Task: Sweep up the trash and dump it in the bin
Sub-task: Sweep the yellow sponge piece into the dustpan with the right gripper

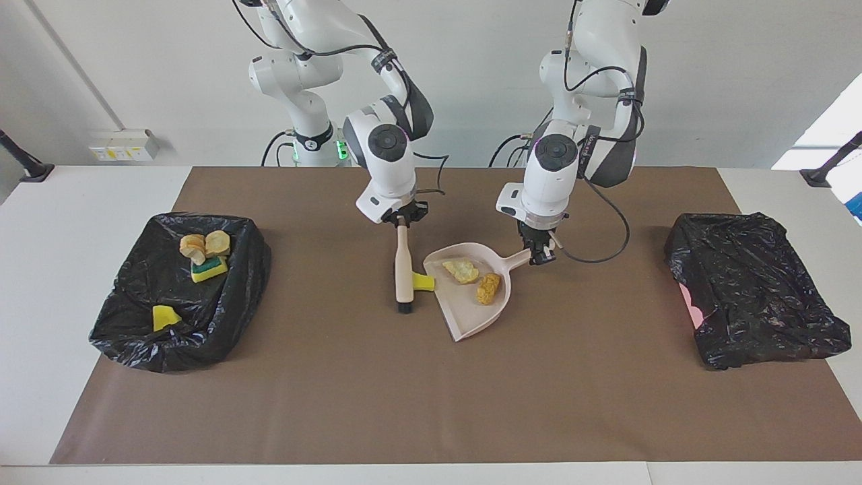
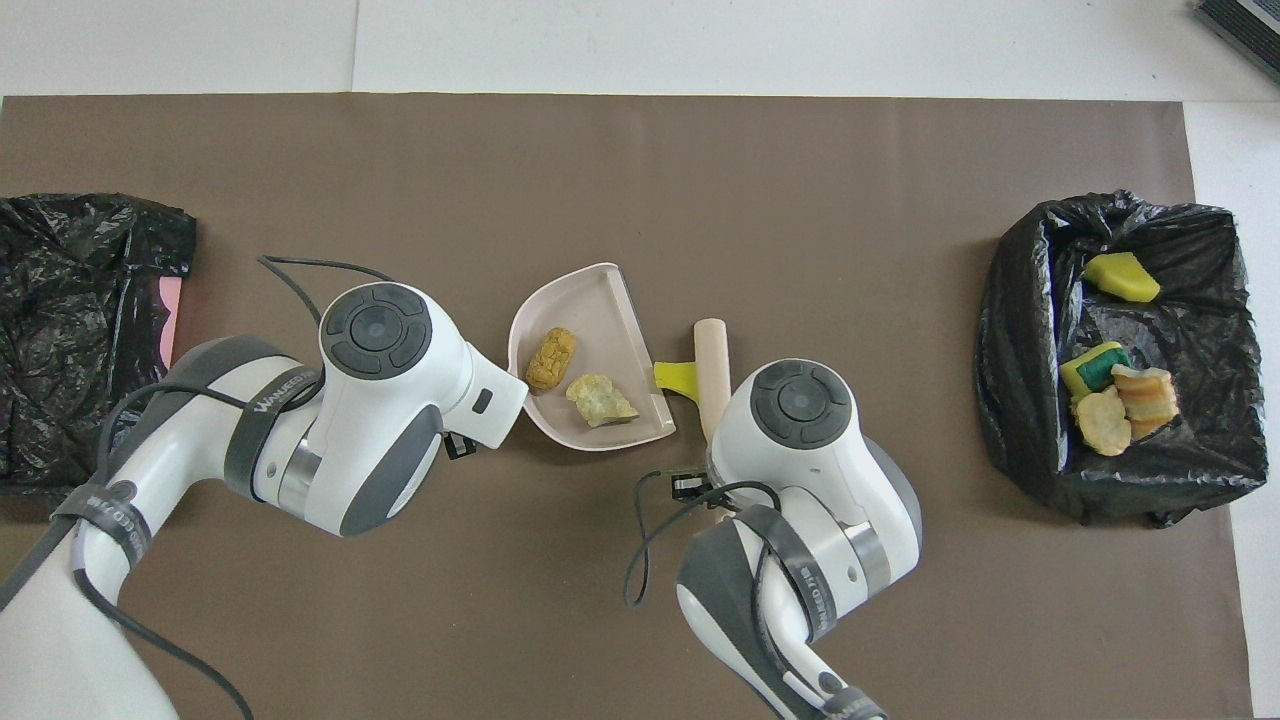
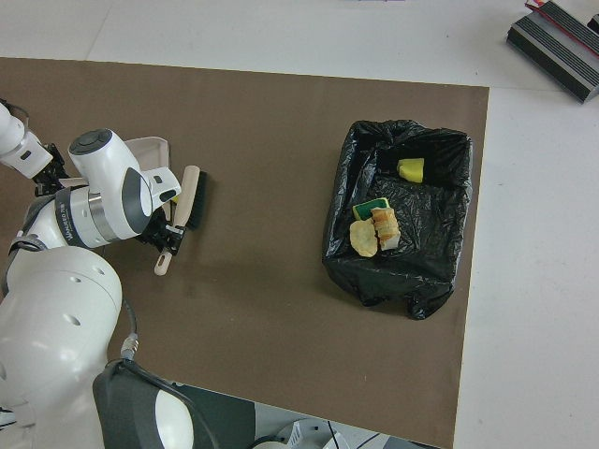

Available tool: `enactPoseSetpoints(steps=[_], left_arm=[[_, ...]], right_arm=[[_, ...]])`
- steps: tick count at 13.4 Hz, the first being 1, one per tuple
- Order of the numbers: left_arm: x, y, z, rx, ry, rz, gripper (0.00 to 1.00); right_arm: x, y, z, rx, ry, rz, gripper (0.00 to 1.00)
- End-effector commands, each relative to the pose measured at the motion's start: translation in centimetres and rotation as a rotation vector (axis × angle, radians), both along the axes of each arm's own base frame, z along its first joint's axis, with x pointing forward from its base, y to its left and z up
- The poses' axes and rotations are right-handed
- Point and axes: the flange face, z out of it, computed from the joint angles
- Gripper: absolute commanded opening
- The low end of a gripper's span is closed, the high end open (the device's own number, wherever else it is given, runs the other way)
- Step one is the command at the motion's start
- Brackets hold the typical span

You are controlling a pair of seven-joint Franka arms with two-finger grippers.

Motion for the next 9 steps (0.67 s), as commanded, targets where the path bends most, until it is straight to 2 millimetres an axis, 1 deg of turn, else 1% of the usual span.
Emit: enactPoseSetpoints(steps=[1,2,3,5,6,7,9], left_arm=[[-0.9,0.3,0.4,0.003,-0.016,0.007,0.0],[-0.8,0.5,0.4,0.004,-0.014,0.006,0.0],[-0.7,0.6,0.4,0.004,-0.014,0.004,0.0],[-0.4,1.1,0.4,0.004,-0.012,0.007,0.0],[-0.2,1.3,0.5,0.003,-0.013,0.012,0.0],[0.1,1.9,0.7,0.002,-0.016,0.025,0.0],[0.9,3.8,1.3,-0.003,-0.016,0.067,0.0]], right_arm=[[0.5,3.3,1.2,0.102,0.01,0.082,0.0],[0.7,3.7,1.5,0.115,0.005,0.1,0.0],[0.7,3.8,1.5,0.121,0.004,0.12,0.0],[1.3,2.1,1.9,0.107,0.028,0.147,0.0],[1.8,0.7,2.3,0.101,0.043,0.153,0.0],[2.4,-1.2,2.8,0.076,0.044,0.168,0.0],[2.9,-3.8,3.9,0.01,0.043,0.19,0.0]])
